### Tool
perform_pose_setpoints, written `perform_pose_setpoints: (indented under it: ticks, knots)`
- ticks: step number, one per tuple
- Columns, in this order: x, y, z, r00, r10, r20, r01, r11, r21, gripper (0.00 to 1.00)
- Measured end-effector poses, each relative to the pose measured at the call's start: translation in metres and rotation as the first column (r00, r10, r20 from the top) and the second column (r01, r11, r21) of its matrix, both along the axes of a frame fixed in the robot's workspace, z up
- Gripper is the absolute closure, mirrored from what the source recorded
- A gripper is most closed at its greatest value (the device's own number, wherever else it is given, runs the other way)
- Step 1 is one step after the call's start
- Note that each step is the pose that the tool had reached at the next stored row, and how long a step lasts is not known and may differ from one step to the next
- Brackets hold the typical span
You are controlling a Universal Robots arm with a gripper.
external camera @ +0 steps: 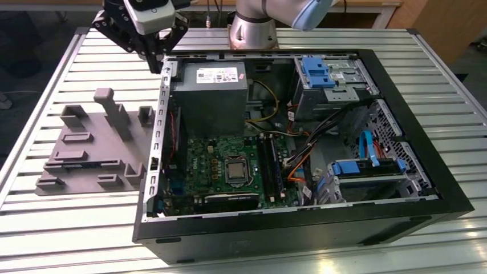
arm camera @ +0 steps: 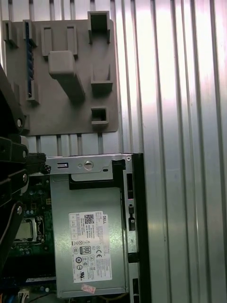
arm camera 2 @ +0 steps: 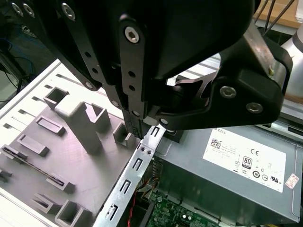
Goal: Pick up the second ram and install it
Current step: 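Reach for the second ram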
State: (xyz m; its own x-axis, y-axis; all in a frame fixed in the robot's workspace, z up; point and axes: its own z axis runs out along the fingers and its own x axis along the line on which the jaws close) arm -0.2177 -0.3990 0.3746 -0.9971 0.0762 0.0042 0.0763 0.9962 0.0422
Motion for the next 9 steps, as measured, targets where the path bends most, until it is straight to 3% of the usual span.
perform_pose_setpoints:
  ticks: [9]
  knots:
    - [-0.0097,0.0,-0.001,1.0,0.0,-0.0009,0.0,1.0,0.0,0.87]
